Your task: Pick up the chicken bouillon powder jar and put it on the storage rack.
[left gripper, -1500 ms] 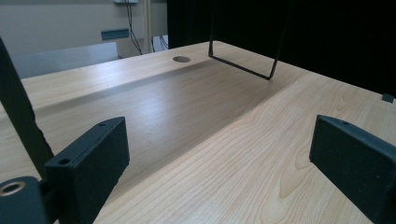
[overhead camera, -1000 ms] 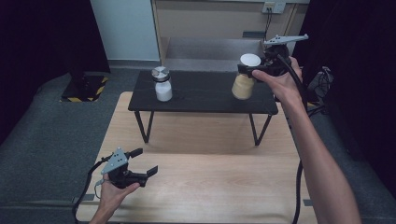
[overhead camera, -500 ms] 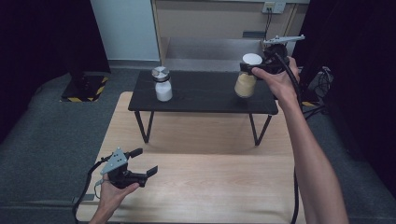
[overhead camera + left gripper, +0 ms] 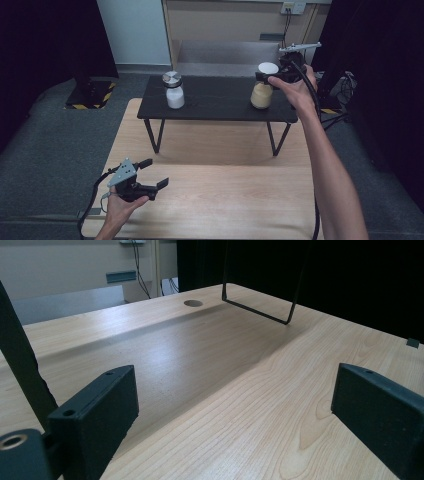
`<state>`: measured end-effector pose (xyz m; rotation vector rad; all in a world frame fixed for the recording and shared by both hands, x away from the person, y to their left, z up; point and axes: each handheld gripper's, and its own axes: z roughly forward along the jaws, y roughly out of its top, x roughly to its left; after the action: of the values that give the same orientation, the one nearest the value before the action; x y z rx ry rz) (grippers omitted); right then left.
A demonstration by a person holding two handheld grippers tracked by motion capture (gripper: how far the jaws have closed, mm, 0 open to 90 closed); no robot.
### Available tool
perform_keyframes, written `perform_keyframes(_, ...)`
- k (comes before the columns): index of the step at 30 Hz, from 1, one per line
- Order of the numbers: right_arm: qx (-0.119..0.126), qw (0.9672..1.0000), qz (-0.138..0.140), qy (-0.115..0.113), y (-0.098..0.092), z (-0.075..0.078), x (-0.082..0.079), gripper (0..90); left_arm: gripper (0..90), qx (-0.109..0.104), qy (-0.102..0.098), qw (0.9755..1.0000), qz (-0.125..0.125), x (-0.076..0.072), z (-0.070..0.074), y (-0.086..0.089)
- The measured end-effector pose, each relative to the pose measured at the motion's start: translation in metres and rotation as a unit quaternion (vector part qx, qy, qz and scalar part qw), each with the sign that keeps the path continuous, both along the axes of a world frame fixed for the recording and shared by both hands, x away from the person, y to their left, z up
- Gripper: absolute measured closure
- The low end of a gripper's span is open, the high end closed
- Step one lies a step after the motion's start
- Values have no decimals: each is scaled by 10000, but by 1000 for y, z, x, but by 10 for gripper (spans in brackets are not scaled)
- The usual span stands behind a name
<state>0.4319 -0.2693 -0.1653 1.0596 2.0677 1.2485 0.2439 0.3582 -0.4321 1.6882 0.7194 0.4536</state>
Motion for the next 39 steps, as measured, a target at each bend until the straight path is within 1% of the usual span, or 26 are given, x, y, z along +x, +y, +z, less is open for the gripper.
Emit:
perform_keyframes(1,38,9999,-40,-97,0,-4,-3,280,38,-4,1,10000,0,0,0,0)
perform_keyframes(2,196,9997,-88,-111,-1,-7,-4,206,38,-11,7,10000,-5,0,0,0)
perform_keyframes(3,348,9993,-104,-25,-4,-7,-3,186,38,-15,7,10000,-9,0,0,0)
perform_keyframes(5,385,9992,-81,-82,-6,-7,-6,125,38,-24,3,10000,-6,-1,0,0)
perform_keyframes(7,550,9984,-78,-40,-11,-6,-9,97,38,-47,-4,10000,4,-1,0,0)
perform_keyframes(9,561,9982,-119,-178,-12,-5,-17,72,38,-36,-1,10000,7,-1,0,0)
perform_keyframes(11,713,9972,-48,-199,-18,-3,-22,69,38,-27,2,10000,1,-1,0,0)
perform_keyframes(14,683,9972,105,-302,-23,2,-32,75,38,-51,10,10000,-4,-1,-1,-1)
perform_keyframes(16,650,9968,209,-416,-27,2,-39,76,39,-50,8,10000,-1,-2,-1,-1)
perform_keyframes(19,775,9945,424,-563,-36,0,-50,76,39,-30,-4,10000,21,-2,0,-1)
perform_keyframes(21,761,9927,602,-718,-41,-1,-57,76,39,-57,-16,10000,25,-3,0,0)
perform_keyframes(22,749,9922,644,-756,-42,-1,-62,75,39,-53,-11,10000,24,-3,0,-1)
perform_keyframes(24,754,9913,818,-705,-44,-1,-69,75,39,-21,-3,10000,14,-2,0,-1)
perform_keyframes(26,711,9900,944,-764,-43,-3,-77,75,39,-9,6,10000,3,-2,0,-2)
perform_keyframes(28,760,9875,1126,-802,-44,-8,-85,75,39,-12,2,10000,0,-3,-1,-3)
perform_keyframes(30,752,9846,1344,-823,-44,-13,-92,76,39,-5,10,10000,-9,-3,0,-3)
perform_keyframes(31,762,9834,1424,-826,-45,-16,-95,79,39,22,2,10000,-23,-3,1,-4)
perform_keyframes(33,656,9817,1581,-833,-45,-21,-102,80,39,54,-22,10000,-54,-3,2,-5)
perform_keyframes(35,692,9794,1683,-877,-47,-31,-108,80,39,69,-43,9999,-82,-3,3,-7)
perform_keyframes(36,709,9784,1739,-859,-48,-36,-110,80,39,76,-42,9999,-91,-4,3,-8)
perform_keyframes(39,649,9775,1817,-851,-49,-50,-117,79,39,78,-36,9999,-96,-4,3,-8)
